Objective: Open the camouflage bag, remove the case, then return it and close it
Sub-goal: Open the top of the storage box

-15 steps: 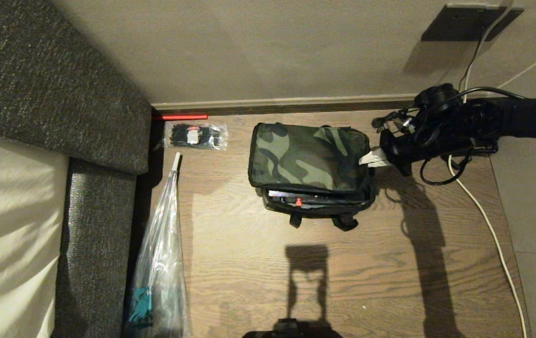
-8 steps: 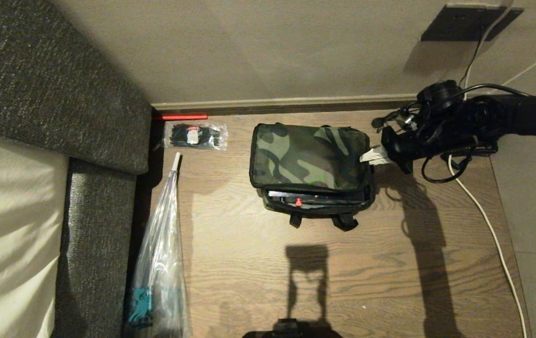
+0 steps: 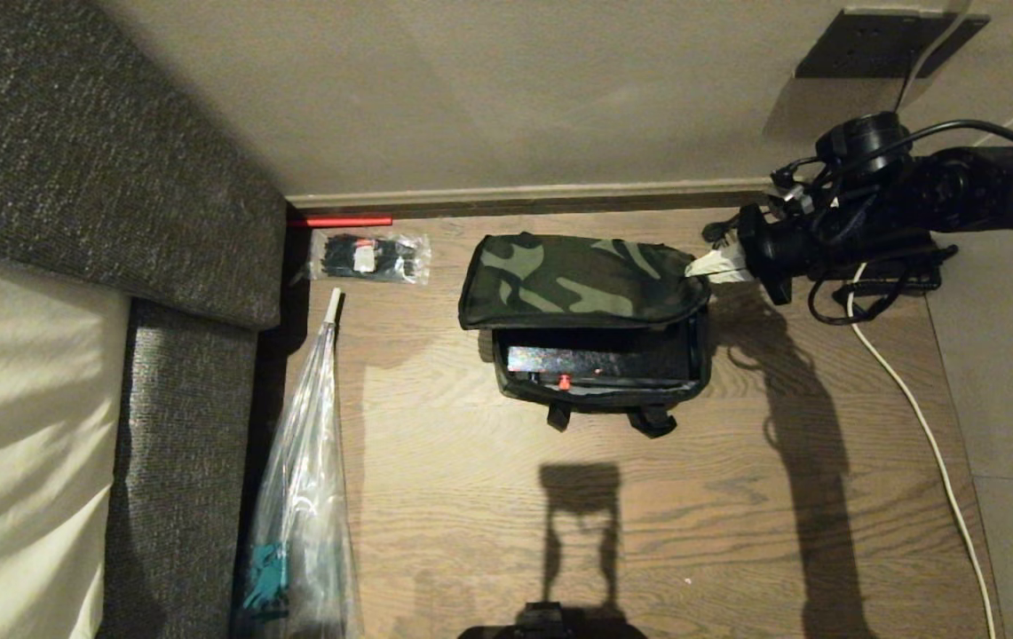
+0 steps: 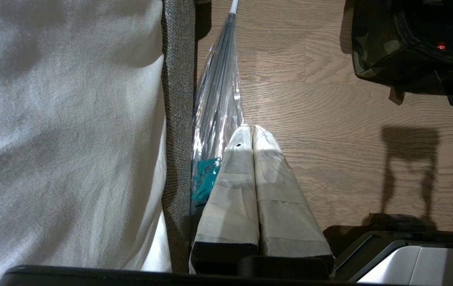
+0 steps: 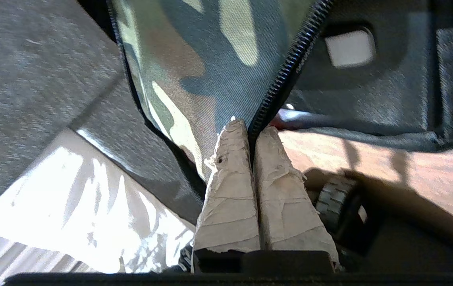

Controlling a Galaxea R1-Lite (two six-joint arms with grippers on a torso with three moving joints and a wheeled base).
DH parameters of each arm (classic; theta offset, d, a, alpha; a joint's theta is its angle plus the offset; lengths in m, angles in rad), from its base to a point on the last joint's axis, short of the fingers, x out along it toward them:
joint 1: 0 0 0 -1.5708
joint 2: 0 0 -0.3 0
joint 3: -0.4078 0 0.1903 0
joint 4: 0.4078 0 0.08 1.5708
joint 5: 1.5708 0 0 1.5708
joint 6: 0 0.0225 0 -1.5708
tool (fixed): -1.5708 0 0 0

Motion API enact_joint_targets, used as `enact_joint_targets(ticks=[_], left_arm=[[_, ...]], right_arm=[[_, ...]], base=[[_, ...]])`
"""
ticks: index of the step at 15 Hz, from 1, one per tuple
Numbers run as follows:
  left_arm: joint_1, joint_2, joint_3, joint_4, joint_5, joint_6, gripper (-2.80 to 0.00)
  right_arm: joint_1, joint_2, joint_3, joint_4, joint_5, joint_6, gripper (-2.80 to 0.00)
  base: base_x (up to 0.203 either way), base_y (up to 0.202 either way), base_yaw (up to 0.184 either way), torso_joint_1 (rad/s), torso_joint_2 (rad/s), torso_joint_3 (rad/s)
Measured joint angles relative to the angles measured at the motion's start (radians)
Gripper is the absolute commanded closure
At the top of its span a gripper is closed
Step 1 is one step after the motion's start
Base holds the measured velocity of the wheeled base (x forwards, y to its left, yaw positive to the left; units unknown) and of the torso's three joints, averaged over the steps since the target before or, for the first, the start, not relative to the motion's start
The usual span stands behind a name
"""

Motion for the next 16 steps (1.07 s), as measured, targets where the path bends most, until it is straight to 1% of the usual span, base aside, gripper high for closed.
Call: enact_joint_targets(ticks=[1, 3, 4, 10, 11, 12, 16], left_arm=[[0.0, 0.0, 0.0, 0.0, 0.0, 0.0, 0.0], [0.0, 0.0, 0.0, 0.0, 0.0, 0.0, 0.0], [0.0, 0.0, 0.0, 0.0, 0.0, 0.0, 0.0], [0.0, 0.0, 0.0, 0.0, 0.0, 0.0, 0.0], [0.0, 0.0, 0.0, 0.0, 0.0, 0.0, 0.0], [0.0, 0.0, 0.0, 0.0, 0.0, 0.0, 0.0], [0.0, 0.0, 0.0, 0.0, 0.0, 0.0, 0.0]], right_arm=[[0.0, -0.004, 0.0, -0.032, 0.0, 0.025, 0.0], [0.0, -0.009, 0.0, -0.119, -0.001, 0.116, 0.0], [0.0, -0.008, 0.0, -0.157, -0.001, 0.147, 0.0], [-0.001, -0.005, 0.0, -0.237, -0.008, 0.163, 0.0], [-0.001, -0.006, 0.0, -0.249, -0.009, 0.18, -2.8], [-0.001, -0.007, 0.0, -0.257, -0.008, 0.203, -2.8], [-0.001, -0.01, -0.001, -0.269, -0.011, 0.211, -2.8]], base=[[0.0, 0.0, 0.0, 0.0, 0.0, 0.0], [0.0, 0.0, 0.0, 0.0, 0.0, 0.0], [0.0, 0.0, 0.0, 0.0, 0.0, 0.0], [0.0, 0.0, 0.0, 0.0, 0.0, 0.0], [0.0, 0.0, 0.0, 0.0, 0.0, 0.0], [0.0, 0.0, 0.0, 0.0, 0.0, 0.0], [0.0, 0.0, 0.0, 0.0, 0.0, 0.0]])
